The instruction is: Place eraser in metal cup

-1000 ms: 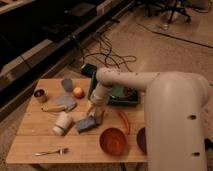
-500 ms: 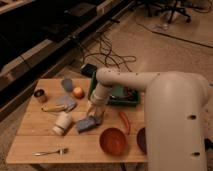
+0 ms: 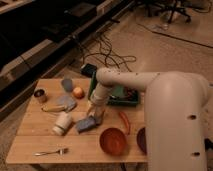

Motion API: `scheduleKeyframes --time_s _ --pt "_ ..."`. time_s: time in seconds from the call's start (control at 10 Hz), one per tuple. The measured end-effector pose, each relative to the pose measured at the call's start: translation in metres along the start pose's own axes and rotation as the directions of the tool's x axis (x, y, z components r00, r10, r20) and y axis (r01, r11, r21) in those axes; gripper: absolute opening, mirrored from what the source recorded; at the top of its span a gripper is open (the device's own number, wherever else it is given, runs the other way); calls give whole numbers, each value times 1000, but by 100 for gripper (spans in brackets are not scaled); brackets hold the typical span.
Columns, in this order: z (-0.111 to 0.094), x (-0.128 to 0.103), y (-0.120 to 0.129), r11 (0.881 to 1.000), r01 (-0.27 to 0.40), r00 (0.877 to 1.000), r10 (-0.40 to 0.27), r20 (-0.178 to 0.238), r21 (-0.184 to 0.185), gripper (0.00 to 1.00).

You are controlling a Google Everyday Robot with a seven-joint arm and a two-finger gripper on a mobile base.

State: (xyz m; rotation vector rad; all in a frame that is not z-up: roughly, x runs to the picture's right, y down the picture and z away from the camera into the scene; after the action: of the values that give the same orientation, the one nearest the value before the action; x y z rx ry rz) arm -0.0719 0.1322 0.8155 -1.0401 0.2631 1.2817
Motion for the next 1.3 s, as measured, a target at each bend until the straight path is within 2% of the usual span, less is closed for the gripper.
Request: scheduleKeyframes --time_s 1.0,1.2,1.3 --pt "-2 0 -1 1000 -6 1000 6 2 6 50" --pt "-8 -1 -1 999 -42 999 41 10 32 50" --pt "-17 2 -7 995 -91 996 90 23 42 50"
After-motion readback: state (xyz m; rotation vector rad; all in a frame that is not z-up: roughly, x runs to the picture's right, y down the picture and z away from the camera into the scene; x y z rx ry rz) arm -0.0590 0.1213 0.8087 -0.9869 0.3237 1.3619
